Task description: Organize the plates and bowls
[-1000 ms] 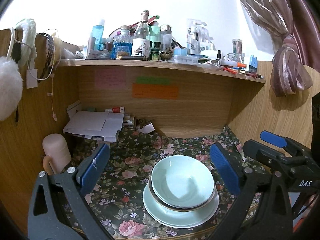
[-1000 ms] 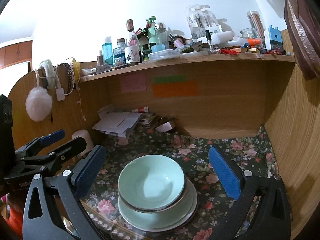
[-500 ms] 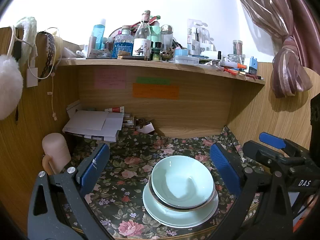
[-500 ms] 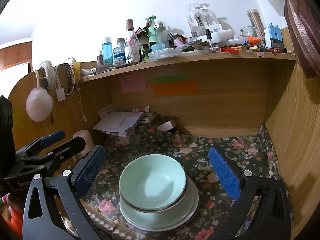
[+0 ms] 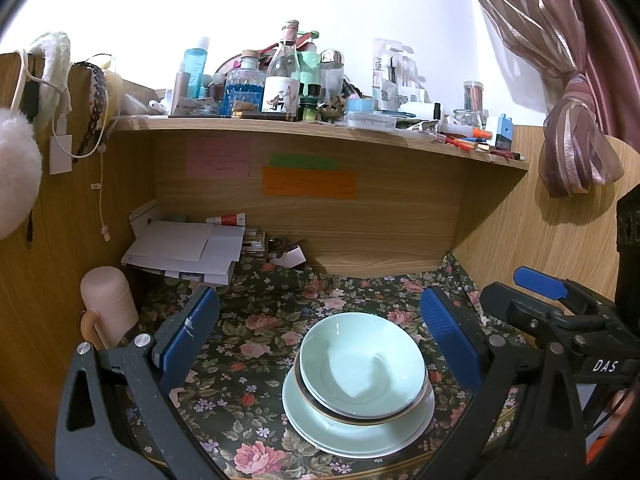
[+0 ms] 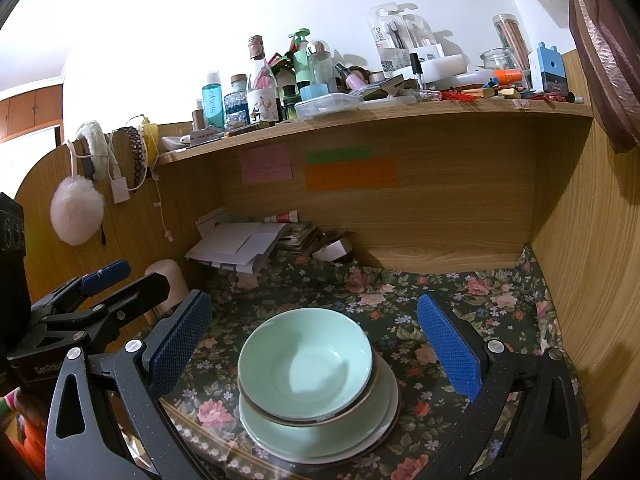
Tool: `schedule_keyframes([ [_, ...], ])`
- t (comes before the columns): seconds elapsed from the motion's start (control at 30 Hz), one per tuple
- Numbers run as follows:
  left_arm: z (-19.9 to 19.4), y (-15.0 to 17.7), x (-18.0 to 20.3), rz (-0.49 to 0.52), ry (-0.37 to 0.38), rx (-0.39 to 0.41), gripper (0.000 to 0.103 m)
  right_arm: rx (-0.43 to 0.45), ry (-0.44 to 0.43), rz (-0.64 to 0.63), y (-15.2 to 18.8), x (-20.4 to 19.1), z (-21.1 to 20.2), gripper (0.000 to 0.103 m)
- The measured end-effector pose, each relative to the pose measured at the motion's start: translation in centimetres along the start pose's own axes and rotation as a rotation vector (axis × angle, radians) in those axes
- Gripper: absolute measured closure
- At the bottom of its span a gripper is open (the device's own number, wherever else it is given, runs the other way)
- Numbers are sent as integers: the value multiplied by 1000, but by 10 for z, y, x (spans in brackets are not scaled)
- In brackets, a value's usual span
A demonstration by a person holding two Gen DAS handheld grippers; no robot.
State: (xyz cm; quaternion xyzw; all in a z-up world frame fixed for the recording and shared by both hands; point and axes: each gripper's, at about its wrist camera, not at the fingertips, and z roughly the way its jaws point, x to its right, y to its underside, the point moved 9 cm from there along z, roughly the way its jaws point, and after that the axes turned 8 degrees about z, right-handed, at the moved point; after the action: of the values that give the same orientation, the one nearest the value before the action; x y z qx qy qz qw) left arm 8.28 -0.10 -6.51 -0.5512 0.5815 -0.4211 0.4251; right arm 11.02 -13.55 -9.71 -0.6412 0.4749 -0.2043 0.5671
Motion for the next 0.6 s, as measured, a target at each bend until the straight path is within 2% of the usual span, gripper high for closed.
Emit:
schedule_keyframes([
  [0.6, 3, -3, 7, 8, 6, 3, 1, 5, 1, 3, -2, -1, 0, 0],
])
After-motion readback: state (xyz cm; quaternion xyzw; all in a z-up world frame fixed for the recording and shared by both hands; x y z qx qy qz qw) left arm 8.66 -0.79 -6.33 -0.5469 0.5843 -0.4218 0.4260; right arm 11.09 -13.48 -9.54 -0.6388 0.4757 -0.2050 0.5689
